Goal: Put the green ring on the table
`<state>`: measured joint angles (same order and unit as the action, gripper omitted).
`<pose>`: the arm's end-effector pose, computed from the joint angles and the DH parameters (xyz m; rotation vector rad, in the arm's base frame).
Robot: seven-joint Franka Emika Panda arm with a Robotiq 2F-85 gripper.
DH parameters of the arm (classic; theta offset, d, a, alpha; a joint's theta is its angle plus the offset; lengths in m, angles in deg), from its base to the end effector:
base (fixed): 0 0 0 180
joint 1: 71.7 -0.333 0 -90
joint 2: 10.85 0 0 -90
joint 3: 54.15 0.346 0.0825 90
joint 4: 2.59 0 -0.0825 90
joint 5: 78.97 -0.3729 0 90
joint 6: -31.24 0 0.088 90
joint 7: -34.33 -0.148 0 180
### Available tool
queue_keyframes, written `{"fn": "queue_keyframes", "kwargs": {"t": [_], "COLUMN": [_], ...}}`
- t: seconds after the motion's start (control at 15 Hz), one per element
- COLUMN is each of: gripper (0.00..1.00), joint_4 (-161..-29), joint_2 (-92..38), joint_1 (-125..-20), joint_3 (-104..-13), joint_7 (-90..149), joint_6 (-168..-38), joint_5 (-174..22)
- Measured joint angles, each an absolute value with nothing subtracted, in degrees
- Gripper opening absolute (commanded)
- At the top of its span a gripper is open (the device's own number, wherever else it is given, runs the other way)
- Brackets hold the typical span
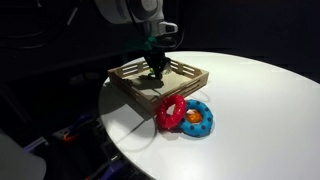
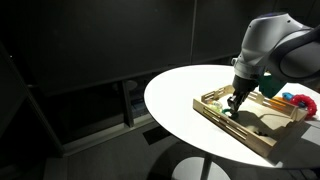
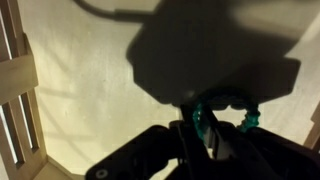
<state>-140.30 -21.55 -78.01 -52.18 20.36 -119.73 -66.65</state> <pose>0.4999 0.0742 0.2393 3.0458 0.1307 0.0976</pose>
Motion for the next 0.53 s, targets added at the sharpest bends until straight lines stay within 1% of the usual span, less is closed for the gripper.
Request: {"fn": "queue_keyframes", "kwargs": {"t": [0.27, 0.53], "gripper": [0.05, 0.05], "joint_4": [-139.7, -139.3], "joint_2": [-21.1, -17.9], "joint_1": [-77.9, -77.3], "joint_3": [-52.8, -53.9], "joint_7": [20.3, 20.4], "joint_6": [-119.6, -117.1], "joint_5": [-66.7, -66.7]}}
